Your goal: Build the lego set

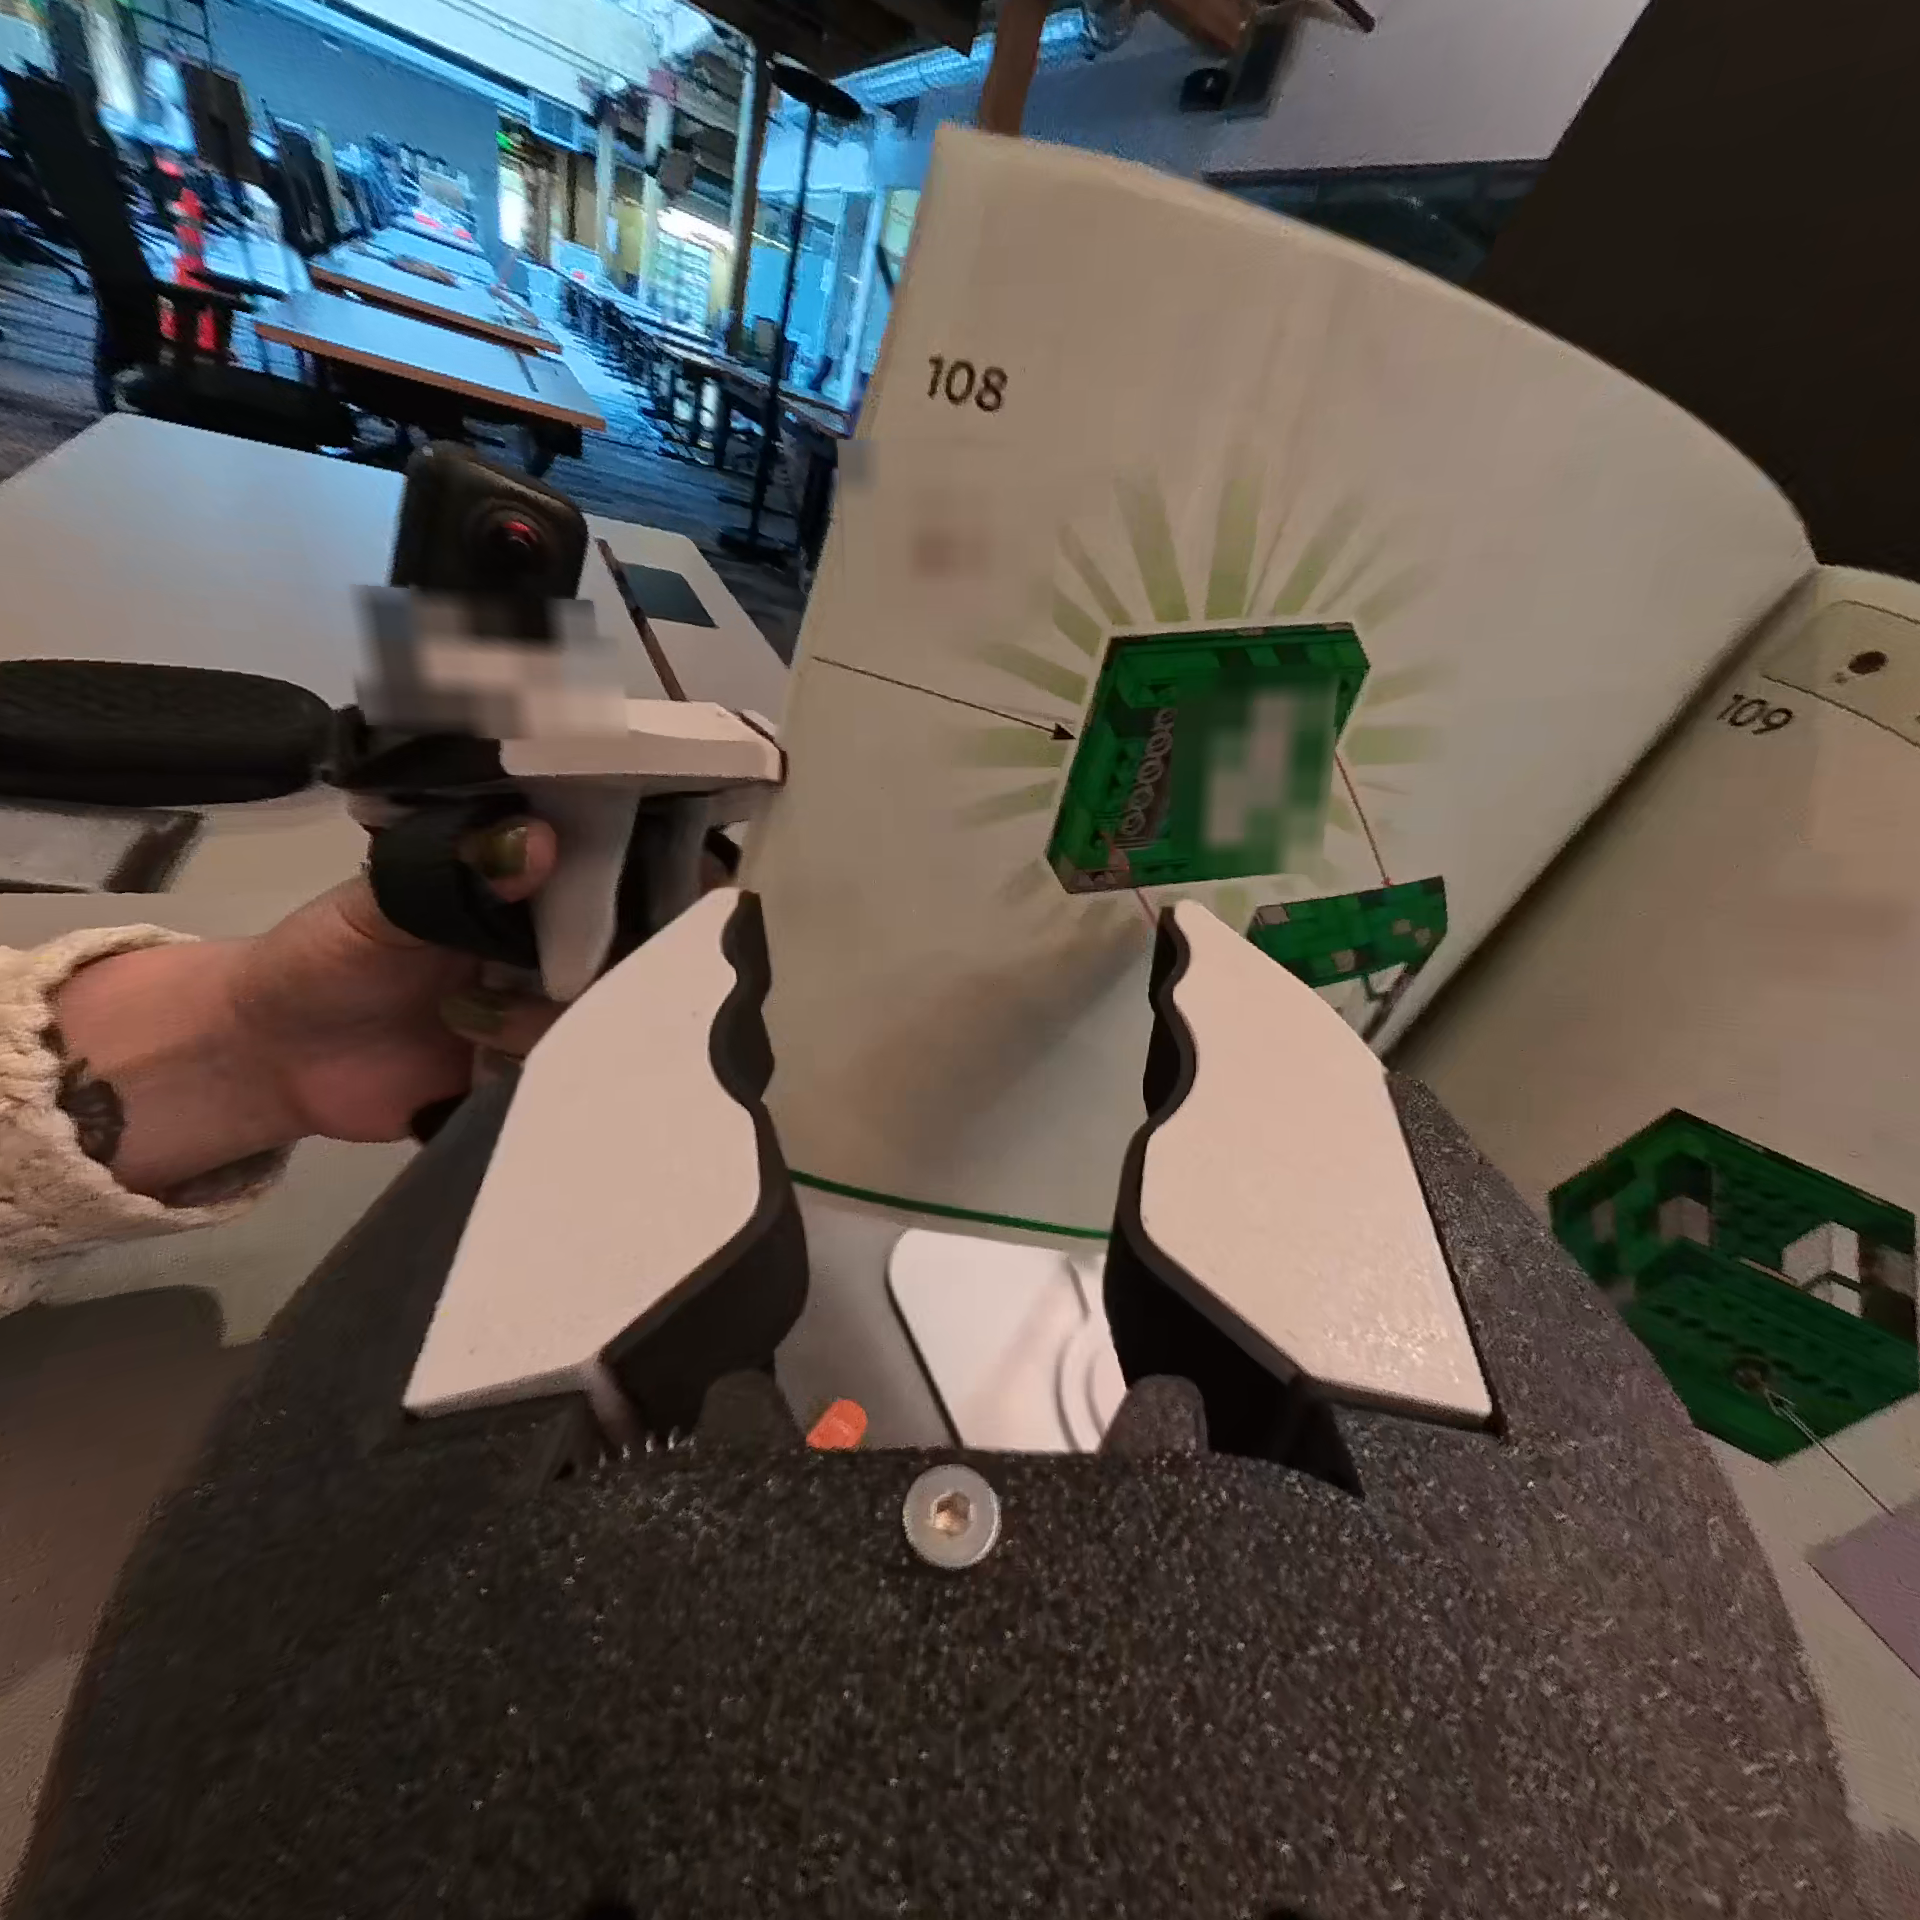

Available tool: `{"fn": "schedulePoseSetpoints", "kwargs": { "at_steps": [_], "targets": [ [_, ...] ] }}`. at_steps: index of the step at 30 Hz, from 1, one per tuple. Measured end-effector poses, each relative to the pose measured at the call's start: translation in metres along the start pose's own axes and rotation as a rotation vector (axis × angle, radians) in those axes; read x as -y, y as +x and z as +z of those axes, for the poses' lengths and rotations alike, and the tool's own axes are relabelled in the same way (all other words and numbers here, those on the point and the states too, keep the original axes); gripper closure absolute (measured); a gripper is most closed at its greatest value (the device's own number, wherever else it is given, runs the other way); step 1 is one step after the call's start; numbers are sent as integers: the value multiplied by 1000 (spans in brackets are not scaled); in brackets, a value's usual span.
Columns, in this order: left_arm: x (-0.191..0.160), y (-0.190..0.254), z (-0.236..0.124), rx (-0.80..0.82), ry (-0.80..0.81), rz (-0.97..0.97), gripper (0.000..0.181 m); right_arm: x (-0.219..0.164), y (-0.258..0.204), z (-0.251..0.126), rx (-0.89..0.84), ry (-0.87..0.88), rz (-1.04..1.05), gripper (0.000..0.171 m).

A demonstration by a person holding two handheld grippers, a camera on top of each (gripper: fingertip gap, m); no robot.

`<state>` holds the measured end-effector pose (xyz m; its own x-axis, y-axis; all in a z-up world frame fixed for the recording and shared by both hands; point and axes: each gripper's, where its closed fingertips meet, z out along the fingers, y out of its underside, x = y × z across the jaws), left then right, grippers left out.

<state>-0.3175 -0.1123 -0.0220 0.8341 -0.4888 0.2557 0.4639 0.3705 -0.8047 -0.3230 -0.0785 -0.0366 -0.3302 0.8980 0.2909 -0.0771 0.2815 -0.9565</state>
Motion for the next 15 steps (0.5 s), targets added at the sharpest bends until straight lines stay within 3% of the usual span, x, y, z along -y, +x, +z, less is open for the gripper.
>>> {"fn": "schedulePoseSetpoints", "kwargs": {
  "at_steps": [15],
  "targets": [
    [-15, 6, 6, -64, -39, -64, 181, -9, 0, -2, 73, 2, 81, 89]
  ]
}}
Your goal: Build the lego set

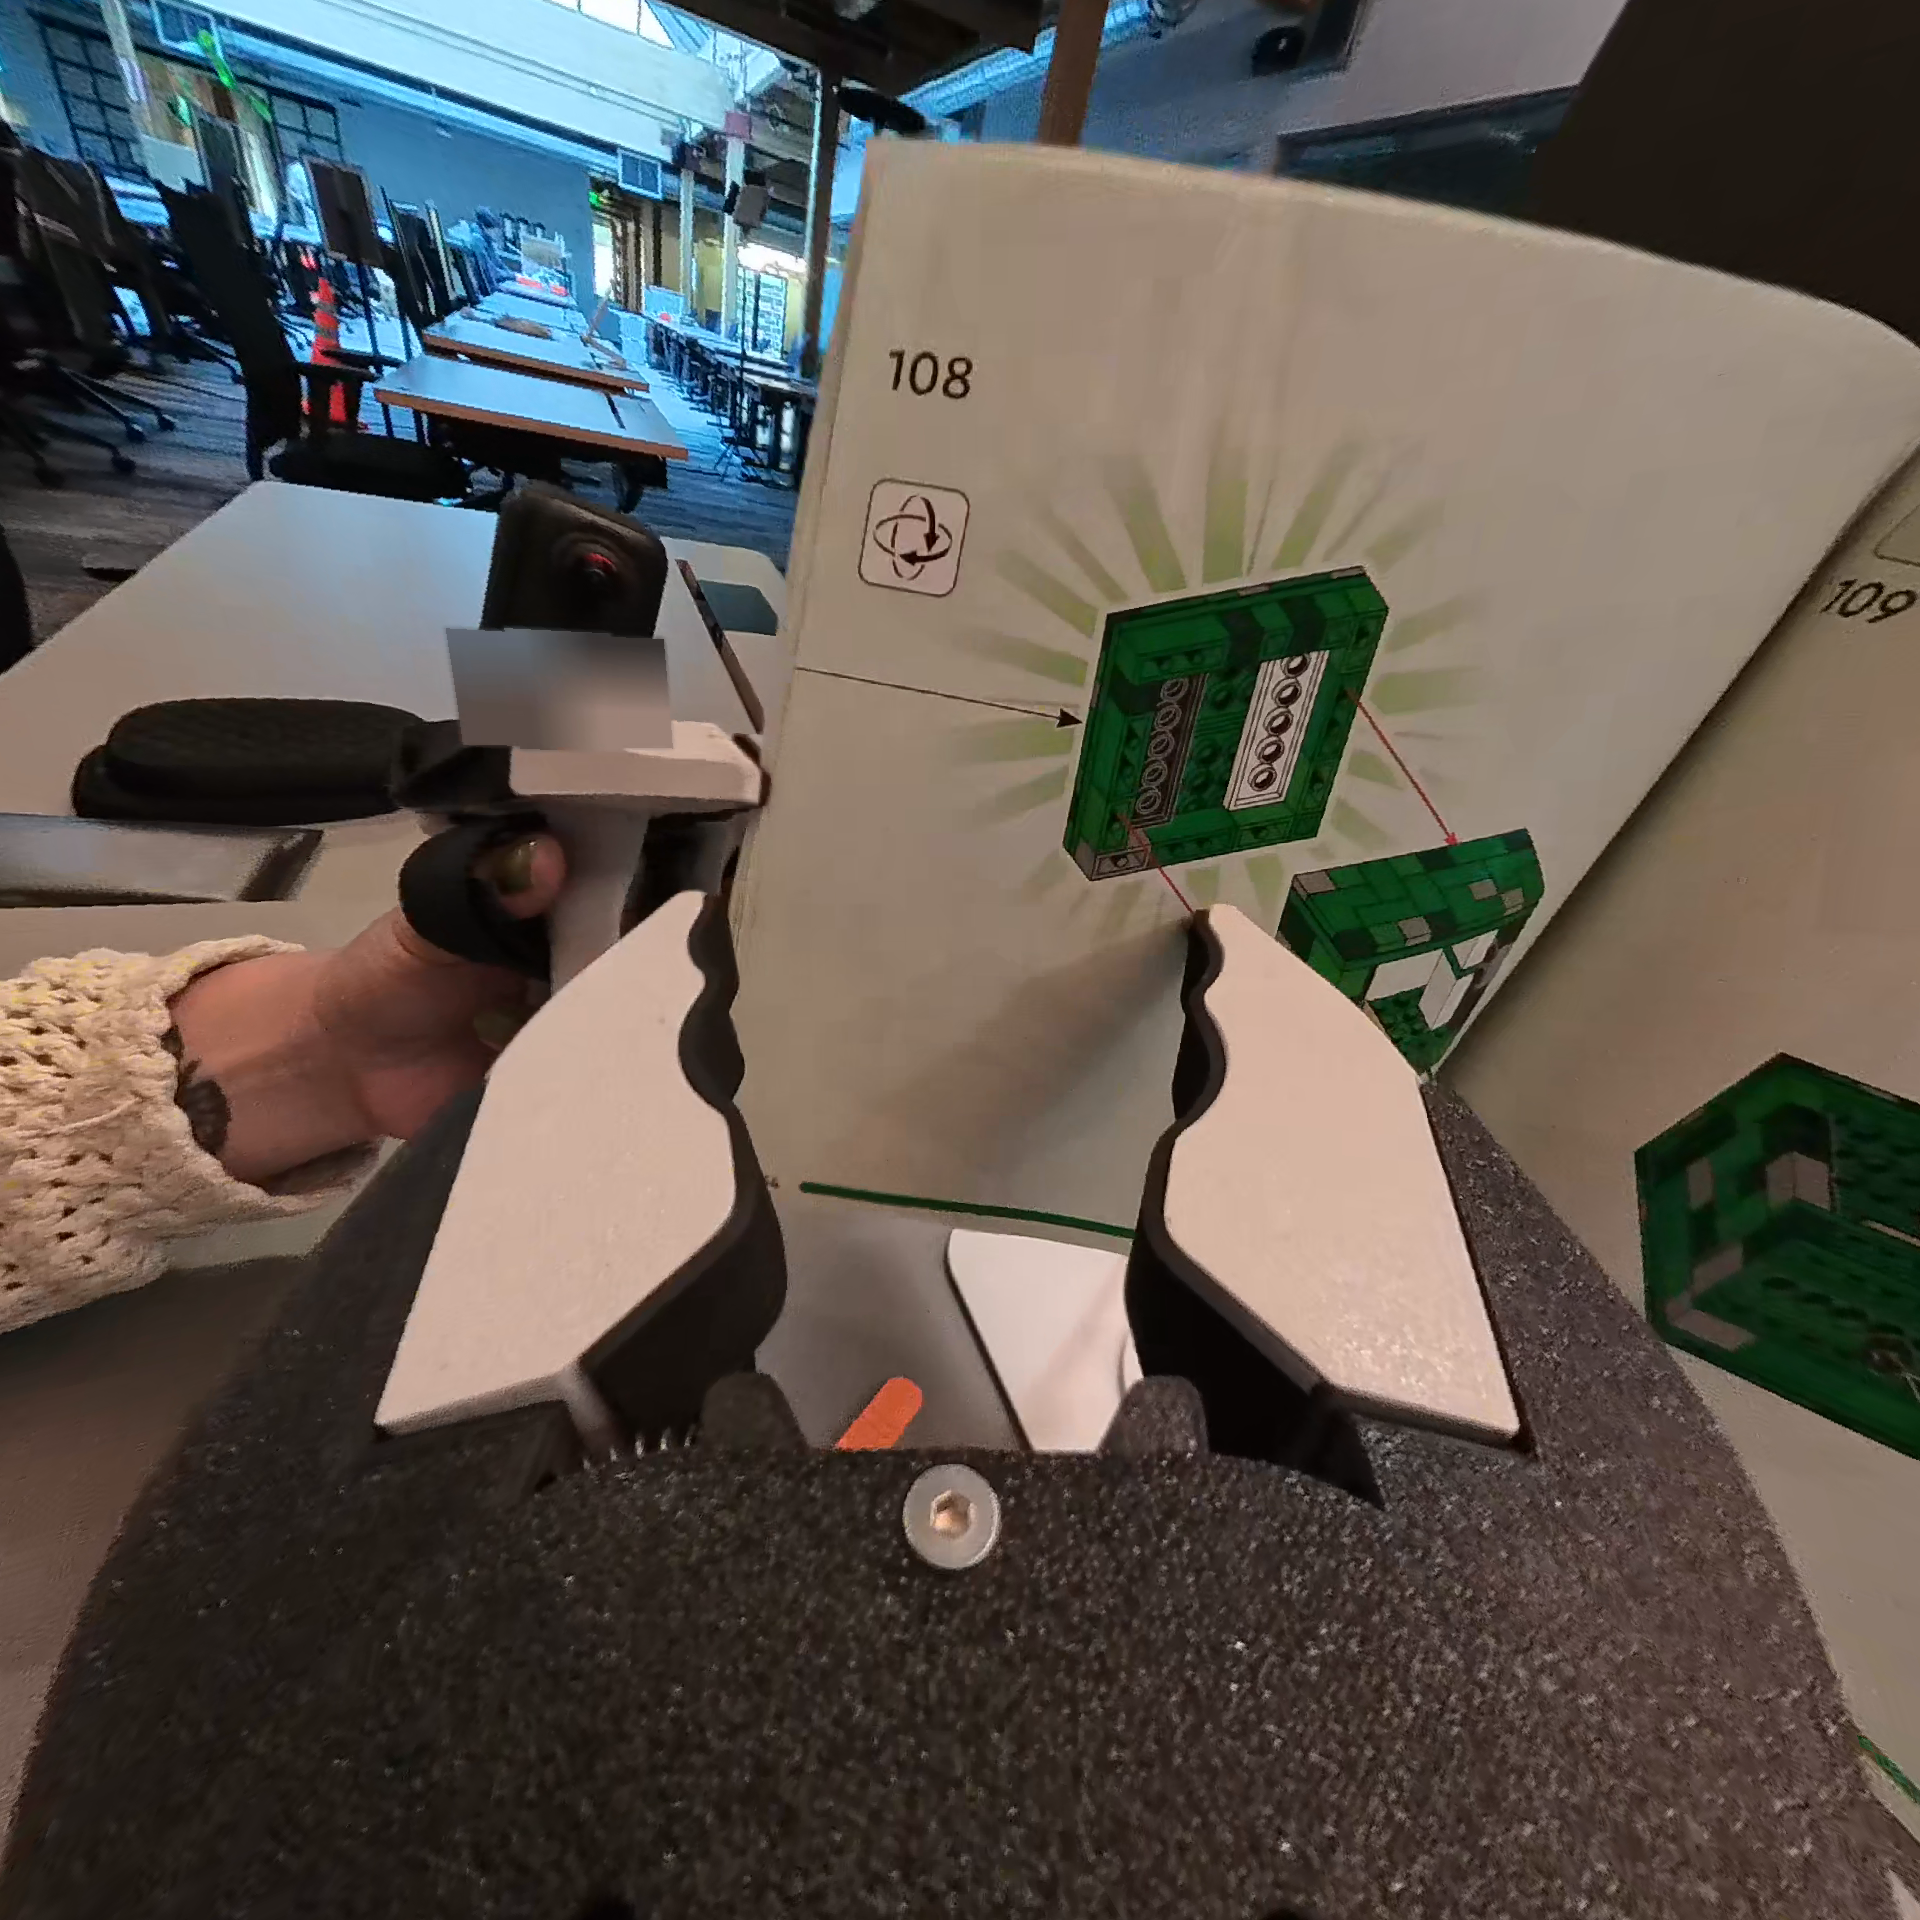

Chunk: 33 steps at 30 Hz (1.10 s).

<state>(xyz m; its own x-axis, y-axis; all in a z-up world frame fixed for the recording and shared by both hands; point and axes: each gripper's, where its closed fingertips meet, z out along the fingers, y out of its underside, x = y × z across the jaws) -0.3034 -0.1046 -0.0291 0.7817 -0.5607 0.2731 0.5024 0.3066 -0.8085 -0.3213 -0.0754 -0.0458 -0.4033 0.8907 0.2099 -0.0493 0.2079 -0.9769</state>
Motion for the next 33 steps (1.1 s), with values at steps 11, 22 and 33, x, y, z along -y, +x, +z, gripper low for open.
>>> {"fn": "schedulePoseSetpoints", "kwargs": {
  "at_steps": [11, 22, 33],
  "targets": [
    [-5, 2, 4, 7, -26, 25, 181, 4, 5, -9, -13, 26, 9, 92],
    [5, -9, -5, 77, 5, 49, 181, 10, 59, -54, -366, 15, -16, 96],
    [20, -11, -14, 93, 45, 62, 181, 3, 94, -90, -519, 98, 62, 98]
  ]
}}
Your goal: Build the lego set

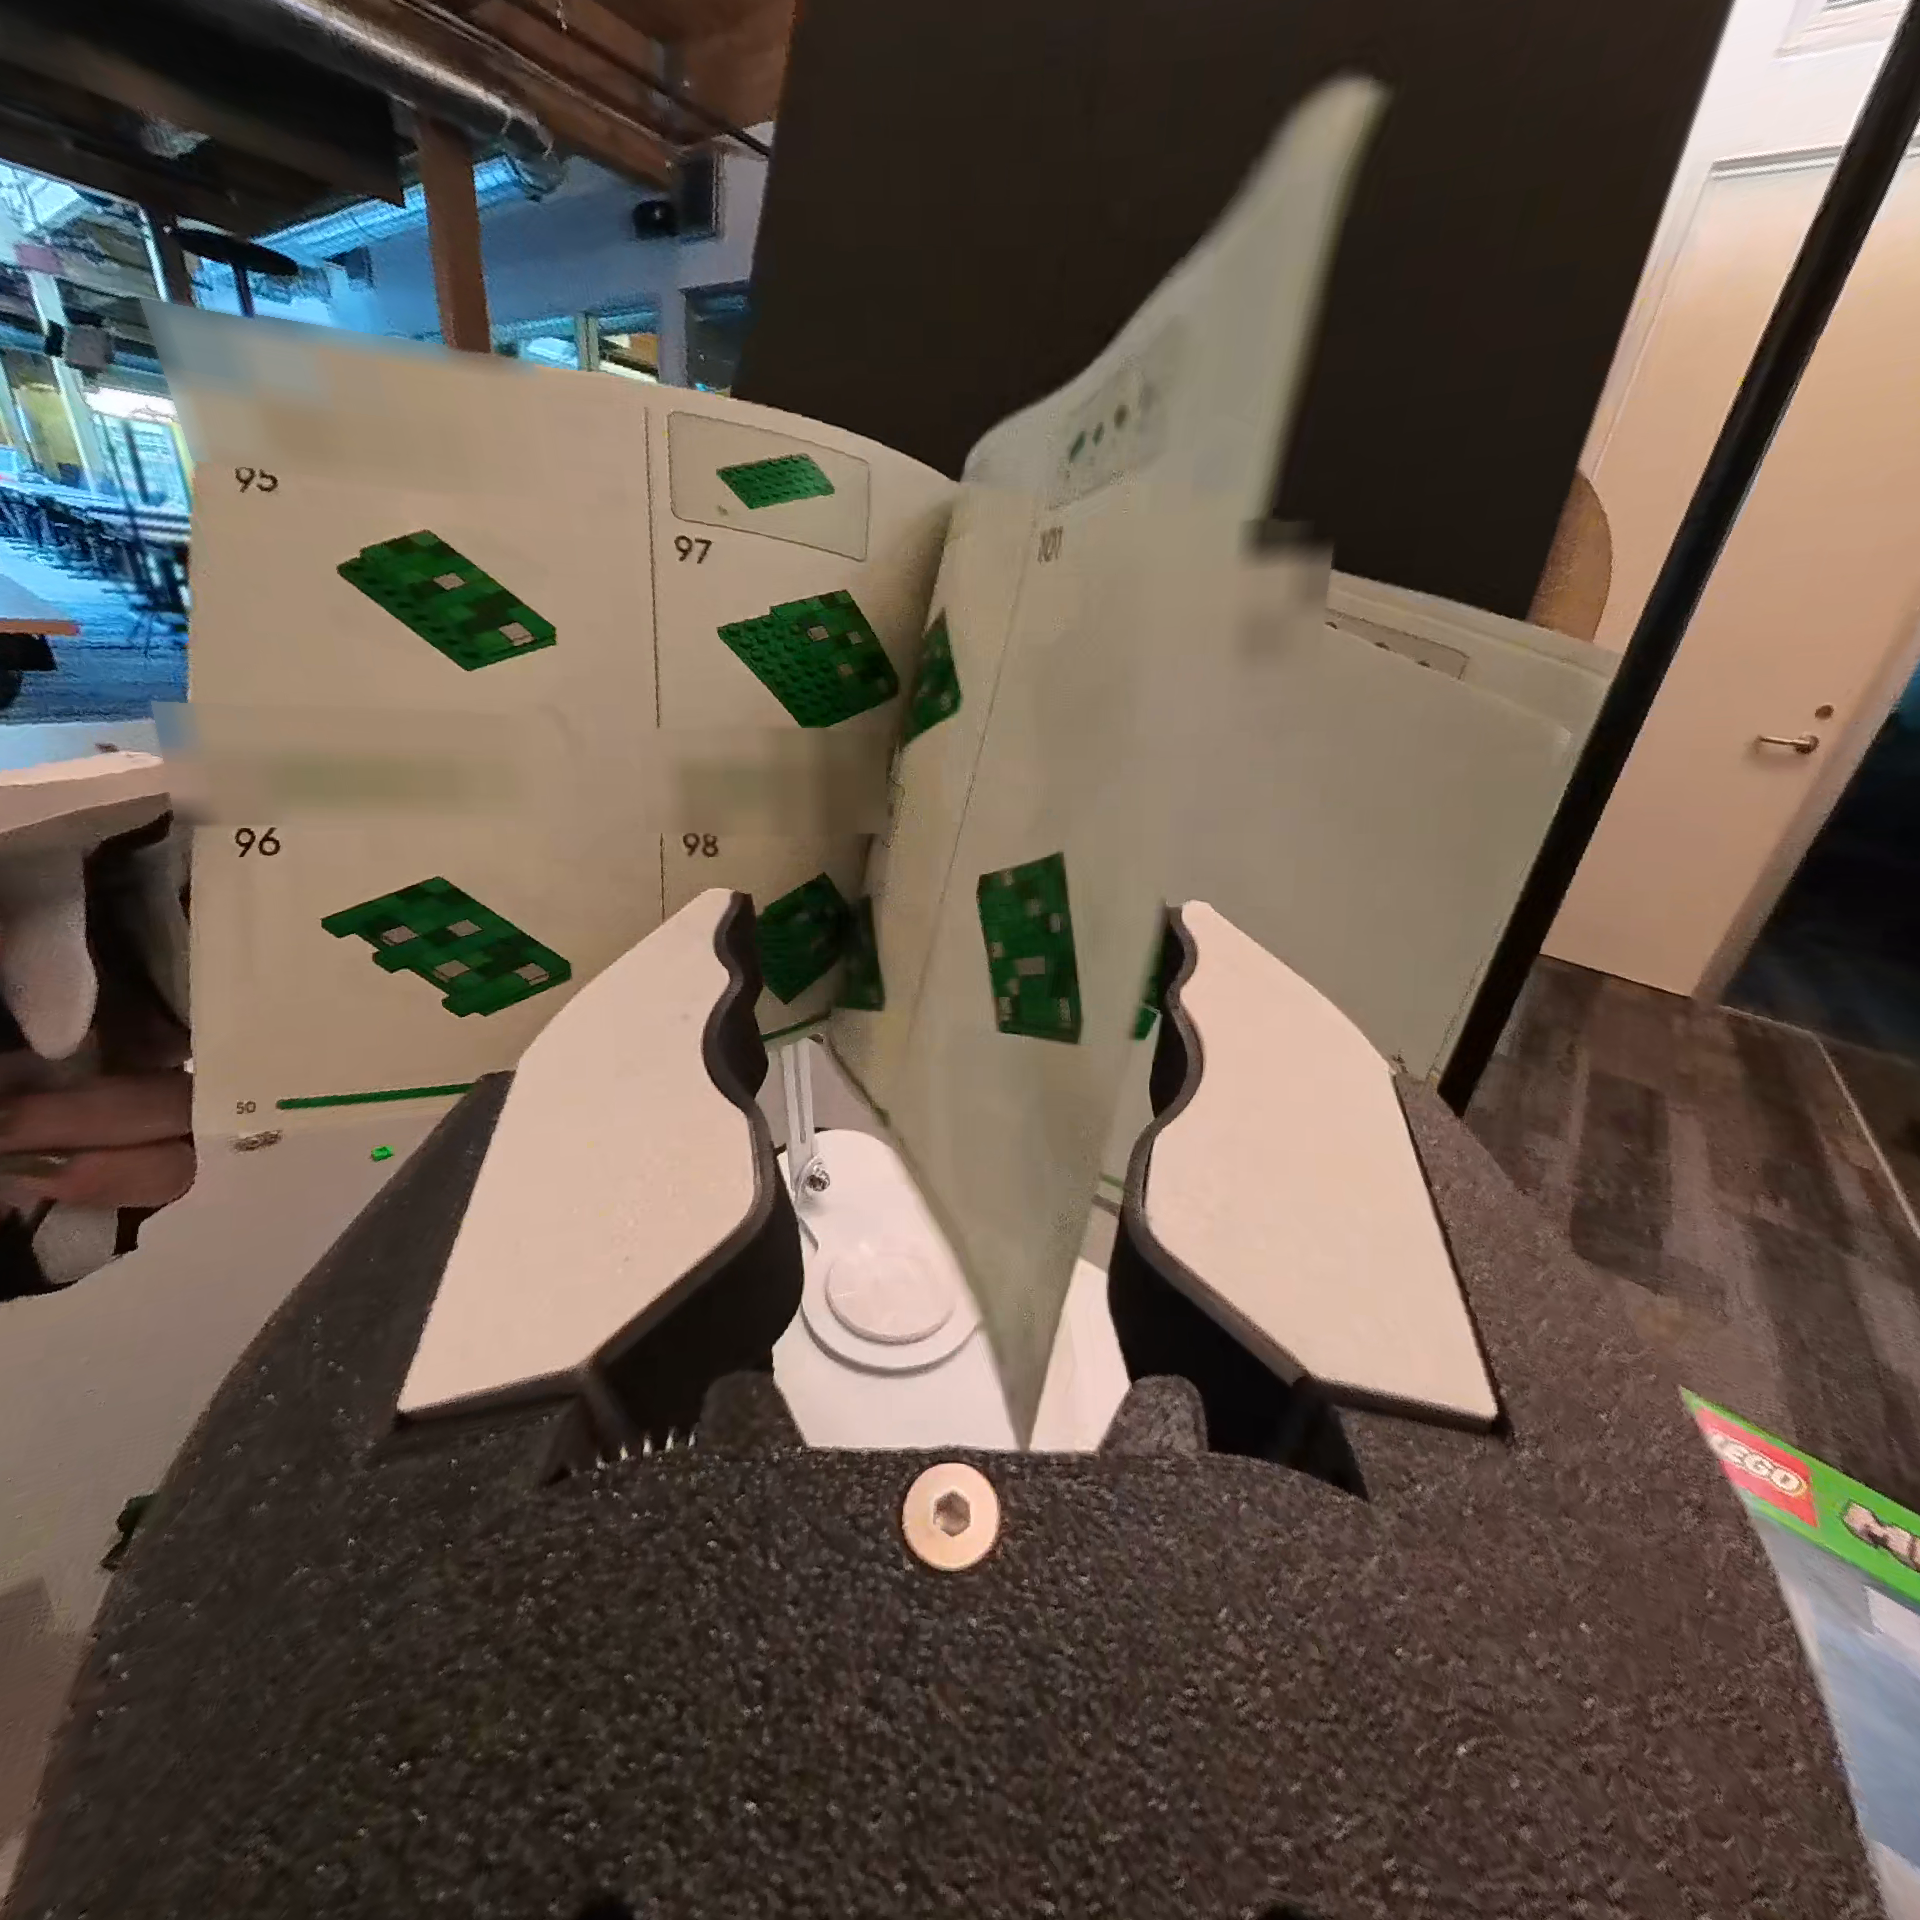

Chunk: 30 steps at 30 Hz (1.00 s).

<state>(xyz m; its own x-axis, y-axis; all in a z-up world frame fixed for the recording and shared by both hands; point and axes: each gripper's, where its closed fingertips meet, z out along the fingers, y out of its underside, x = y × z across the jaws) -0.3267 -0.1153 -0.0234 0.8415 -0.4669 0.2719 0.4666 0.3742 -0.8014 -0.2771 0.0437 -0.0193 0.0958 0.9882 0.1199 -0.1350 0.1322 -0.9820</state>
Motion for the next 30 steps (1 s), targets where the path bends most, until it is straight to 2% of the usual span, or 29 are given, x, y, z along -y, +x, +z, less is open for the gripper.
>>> {"fn": "schedulePoseSetpoints", "kwargs": {
  "at_steps": [10, 12, 14, 15, 17, 19, 22, 26, 30],
  "targets": [
    [3, 0, -1, -2, 13, -5, 181, -5, 0, 3, 9, -10, 17, 97],
    [4, 1, -1, -7, 17, -9, 181, -1, 11, 1, -81, -5, 0, 92],
    [4, 2, 0, -14, 17, -10, 181, 8, 27, -7, -234, 15, -64, 93],
    [4, 4, 0, -19, 15, -11, 181, 17, 24, -11, -249, 49, -114, 95],
    [2, 6, 2, -32, 9, -16, 181, 32, 3, -11, -170, 102, -169, 99],
    [0, 9, 4, -50, 5, -25, 181, 40, -36, -6, 34, 125, -176, 104],
    [-2, 13, 6, -81, 8, -52, 181, 31, -88, 4, 280, 33, -156, 98],
    [-4, 18, 8, -133, 19, -104, 181, 16, -119, 18, 347, -53, -253, 93],
    [-5, 19, 8, -150, 20, -122, 181, 11, -125, 24, 353, -72, -253, 92]
  ]
}}
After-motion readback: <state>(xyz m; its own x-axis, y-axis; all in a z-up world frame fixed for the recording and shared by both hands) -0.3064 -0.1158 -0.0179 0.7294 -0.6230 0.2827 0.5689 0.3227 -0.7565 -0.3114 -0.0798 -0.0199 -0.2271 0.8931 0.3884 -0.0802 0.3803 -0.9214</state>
